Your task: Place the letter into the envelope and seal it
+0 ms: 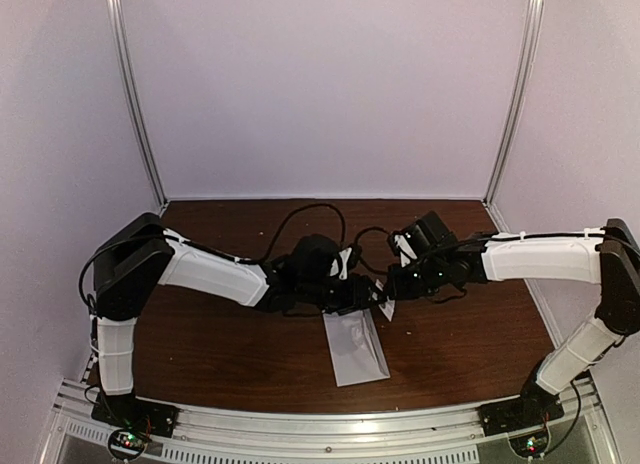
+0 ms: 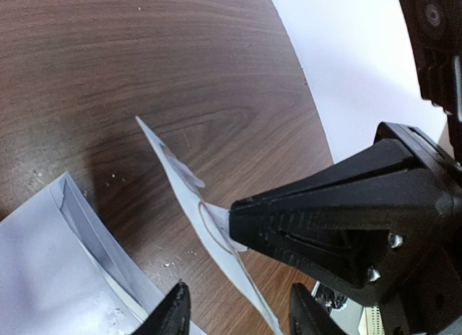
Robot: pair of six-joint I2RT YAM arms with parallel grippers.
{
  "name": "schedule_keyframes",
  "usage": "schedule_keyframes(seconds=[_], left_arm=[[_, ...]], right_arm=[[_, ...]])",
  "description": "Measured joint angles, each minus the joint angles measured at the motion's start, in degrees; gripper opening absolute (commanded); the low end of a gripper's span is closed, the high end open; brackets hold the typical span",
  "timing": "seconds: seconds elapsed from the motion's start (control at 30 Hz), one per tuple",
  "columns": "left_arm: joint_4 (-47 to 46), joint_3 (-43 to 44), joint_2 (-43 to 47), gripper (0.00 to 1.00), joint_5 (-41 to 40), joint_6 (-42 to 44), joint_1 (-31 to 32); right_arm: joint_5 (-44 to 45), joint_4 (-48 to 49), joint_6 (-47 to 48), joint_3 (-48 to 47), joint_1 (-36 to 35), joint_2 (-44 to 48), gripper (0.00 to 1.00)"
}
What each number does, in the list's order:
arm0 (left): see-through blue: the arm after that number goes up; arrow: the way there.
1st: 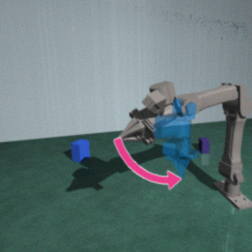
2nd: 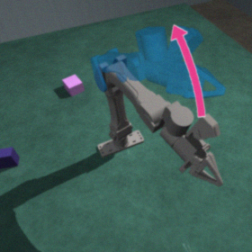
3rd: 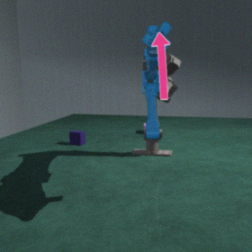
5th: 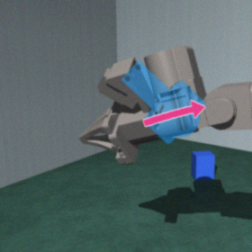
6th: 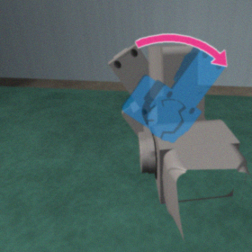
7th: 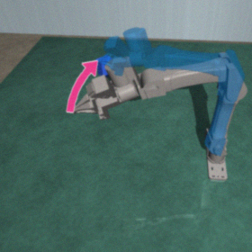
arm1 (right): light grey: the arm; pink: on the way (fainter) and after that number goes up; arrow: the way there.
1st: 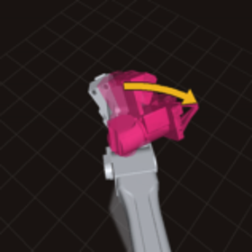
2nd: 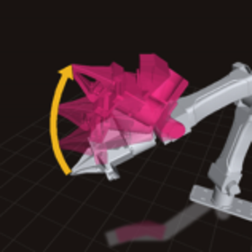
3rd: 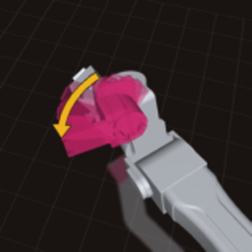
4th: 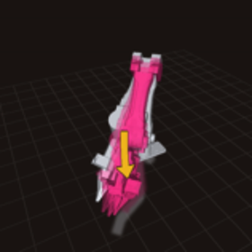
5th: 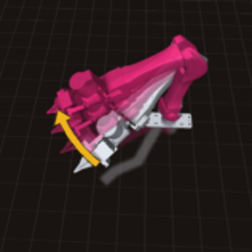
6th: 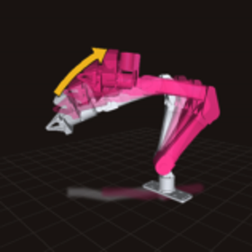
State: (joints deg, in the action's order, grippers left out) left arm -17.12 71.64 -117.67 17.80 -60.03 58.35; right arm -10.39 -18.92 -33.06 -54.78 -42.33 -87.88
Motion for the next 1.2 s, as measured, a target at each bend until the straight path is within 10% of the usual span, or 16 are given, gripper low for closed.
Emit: schedule_keyframes(seconds=[0.4, 1.2], left_arm=[[-2.5, -1.0, 0.0, 0.01, 0.4, -2.1, 0.0], [-1.1, -2.0, 0.0, 0.00, -2.6, -2.5, 0.0]], right_arm=[[0.0, 0.3, -0.4, 0.0, -0.3, 0.0, 0.00], [5.3, -4.0, -1.9, 0.0, -0.4, 5.6, 0.00]])
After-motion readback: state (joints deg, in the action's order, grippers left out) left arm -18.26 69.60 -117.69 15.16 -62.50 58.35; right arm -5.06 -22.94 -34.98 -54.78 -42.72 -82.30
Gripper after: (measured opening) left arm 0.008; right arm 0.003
